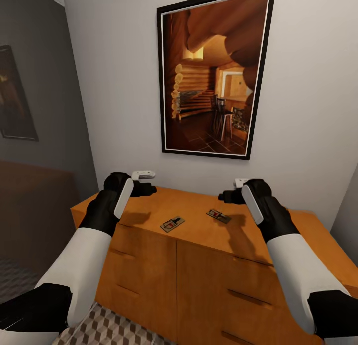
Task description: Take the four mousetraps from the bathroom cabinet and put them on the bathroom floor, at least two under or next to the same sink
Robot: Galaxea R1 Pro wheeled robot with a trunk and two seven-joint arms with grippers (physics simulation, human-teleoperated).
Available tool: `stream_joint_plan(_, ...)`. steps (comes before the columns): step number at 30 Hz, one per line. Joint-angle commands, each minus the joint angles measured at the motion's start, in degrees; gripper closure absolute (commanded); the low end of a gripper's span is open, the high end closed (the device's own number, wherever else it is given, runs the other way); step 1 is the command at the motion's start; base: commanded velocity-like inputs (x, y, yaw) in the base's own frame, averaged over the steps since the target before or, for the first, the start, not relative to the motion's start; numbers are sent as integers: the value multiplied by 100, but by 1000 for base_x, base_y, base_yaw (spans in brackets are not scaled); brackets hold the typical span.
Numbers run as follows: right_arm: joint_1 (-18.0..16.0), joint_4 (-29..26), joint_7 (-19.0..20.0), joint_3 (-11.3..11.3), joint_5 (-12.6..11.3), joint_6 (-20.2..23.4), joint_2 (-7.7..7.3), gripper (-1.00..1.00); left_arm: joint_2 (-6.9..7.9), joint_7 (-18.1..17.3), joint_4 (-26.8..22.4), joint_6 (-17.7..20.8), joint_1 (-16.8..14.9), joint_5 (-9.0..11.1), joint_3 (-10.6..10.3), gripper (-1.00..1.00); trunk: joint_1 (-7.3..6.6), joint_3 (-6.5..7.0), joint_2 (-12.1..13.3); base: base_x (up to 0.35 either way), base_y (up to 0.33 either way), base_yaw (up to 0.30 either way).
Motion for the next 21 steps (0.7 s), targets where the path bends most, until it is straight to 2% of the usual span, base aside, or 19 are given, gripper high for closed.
stream_joint_plan(1, -54, 57, -55, 26, -62, 15, -7, -100, 0, 59, -4, 18, -4, 58, -6, -100, 0, -7, -4, 0, 0, 0)
stream_joint_plan(10, -532, 735, -40, 43, -101, 15, 3, -100, -8, 59, -12, 19, -4, 51, -6, -100, 0, -7, -4, 0, 0, 0)
stream_joint_plan(21, -684, 1167, -11, 36, -135, 15, 31, -100, -61, 59, -6, 22, -4, 64, 2, -100, 0, -7, -4, 0, 0, 0)
